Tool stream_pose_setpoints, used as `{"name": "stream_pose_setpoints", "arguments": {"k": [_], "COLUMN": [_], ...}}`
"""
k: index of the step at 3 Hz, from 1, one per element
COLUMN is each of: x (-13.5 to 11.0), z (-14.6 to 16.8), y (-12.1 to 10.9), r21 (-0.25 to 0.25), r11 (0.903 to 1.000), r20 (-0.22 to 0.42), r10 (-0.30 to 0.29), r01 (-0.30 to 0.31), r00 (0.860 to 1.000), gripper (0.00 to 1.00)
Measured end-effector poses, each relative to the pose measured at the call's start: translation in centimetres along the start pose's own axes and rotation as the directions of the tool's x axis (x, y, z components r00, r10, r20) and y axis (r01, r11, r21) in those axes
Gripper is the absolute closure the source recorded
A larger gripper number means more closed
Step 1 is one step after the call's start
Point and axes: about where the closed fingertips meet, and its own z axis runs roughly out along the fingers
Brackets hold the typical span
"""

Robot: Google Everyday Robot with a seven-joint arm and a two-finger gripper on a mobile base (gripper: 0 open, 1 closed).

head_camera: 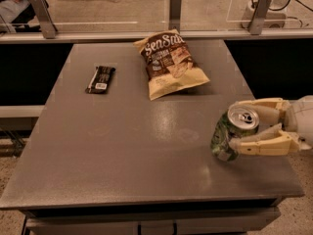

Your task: Move green can near brown chip bag

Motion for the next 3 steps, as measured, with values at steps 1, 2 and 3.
{"name": "stream_pose_setpoints", "arguments": {"k": [1,2,3], "x": [-4.2,-7.6,-10.3], "z": [-0.7,-0.1,1.9], "y": [-1.9,-4.7,-10.2], "r21": [0.048,0.136,0.243], "r11": [0.9964,0.9818,0.9555], "r20": [-0.001,-0.021,-0.007], "r10": [-0.070,-0.131,-0.171], "r01": [0.070,0.133,0.167], "r00": [0.998,0.991,0.985], "gripper": [1.00,1.00,1.00]}}
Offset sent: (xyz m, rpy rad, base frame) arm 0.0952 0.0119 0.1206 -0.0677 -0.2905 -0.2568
